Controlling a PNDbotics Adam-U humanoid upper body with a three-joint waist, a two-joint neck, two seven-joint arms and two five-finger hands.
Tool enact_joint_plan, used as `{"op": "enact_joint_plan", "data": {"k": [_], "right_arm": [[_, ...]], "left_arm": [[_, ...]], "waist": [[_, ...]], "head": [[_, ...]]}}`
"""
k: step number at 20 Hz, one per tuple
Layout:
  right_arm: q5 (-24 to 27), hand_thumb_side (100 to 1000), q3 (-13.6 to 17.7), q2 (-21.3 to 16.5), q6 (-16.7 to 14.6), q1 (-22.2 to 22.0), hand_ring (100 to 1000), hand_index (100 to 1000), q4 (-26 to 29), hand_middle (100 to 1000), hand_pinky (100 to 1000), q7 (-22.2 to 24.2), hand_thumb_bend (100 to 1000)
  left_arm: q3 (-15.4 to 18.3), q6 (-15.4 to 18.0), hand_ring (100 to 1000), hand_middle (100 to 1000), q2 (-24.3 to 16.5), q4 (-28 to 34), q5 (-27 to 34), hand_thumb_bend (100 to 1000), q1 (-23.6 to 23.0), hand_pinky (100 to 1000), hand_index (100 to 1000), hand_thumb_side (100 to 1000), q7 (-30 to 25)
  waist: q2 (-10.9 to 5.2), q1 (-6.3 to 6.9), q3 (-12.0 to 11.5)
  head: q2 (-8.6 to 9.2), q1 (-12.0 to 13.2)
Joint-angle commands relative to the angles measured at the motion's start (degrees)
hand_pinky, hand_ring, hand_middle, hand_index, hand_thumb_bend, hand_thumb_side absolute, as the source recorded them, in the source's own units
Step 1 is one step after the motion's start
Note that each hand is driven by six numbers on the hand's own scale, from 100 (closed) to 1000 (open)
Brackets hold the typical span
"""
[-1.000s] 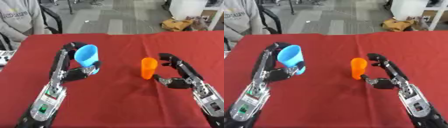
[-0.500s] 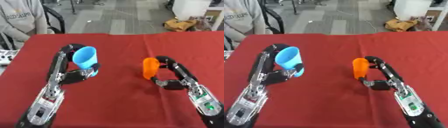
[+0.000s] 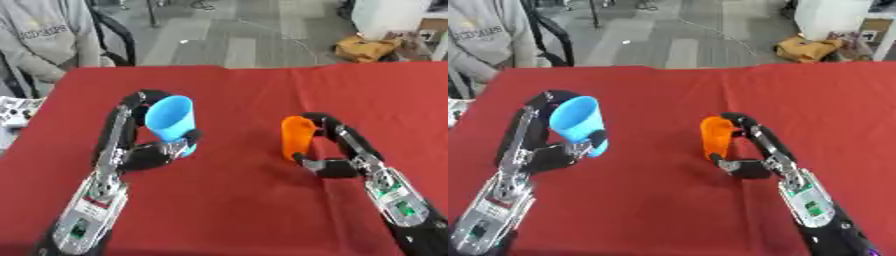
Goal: Pour the contents of one cup into another cup.
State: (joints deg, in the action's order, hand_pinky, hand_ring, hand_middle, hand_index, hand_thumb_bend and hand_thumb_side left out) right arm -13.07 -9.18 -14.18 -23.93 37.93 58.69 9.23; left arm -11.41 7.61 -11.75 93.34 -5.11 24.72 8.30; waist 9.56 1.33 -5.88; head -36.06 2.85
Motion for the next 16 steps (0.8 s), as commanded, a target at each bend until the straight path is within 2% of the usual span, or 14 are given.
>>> {"op": "enact_joint_plan", "data": {"k": [1,12,16], "right_arm": [[-0.1,100,0.7,0.0,0.1,1.6,893,914,0.0,885,796,-0.3,391],[0.4,100,1.2,0.1,-0.1,1.8,881,926,0.6,882,786,-1.0,371],[0.8,100,1.5,0.1,-0.6,1.7,876,937,1.3,877,780,-1.4,397]], "left_arm": [[0.0,0.1,270,303,-0.2,1.0,0.1,626,0.6,324,663,100,-0.2],[0.1,0.2,270,303,-0.1,0.6,-0.1,624,0.5,324,663,100,-0.3],[0.1,0.3,270,303,0.0,0.5,-0.3,604,0.5,324,663,100,-0.3]], "waist": [[-0.68,0.1,-0.2],[-0.55,0.04,-0.2],[-0.53,-0.06,0.1]], "head": [[0.81,-0.2],[1.0,-0.1],[1.02,-0.1]]}}
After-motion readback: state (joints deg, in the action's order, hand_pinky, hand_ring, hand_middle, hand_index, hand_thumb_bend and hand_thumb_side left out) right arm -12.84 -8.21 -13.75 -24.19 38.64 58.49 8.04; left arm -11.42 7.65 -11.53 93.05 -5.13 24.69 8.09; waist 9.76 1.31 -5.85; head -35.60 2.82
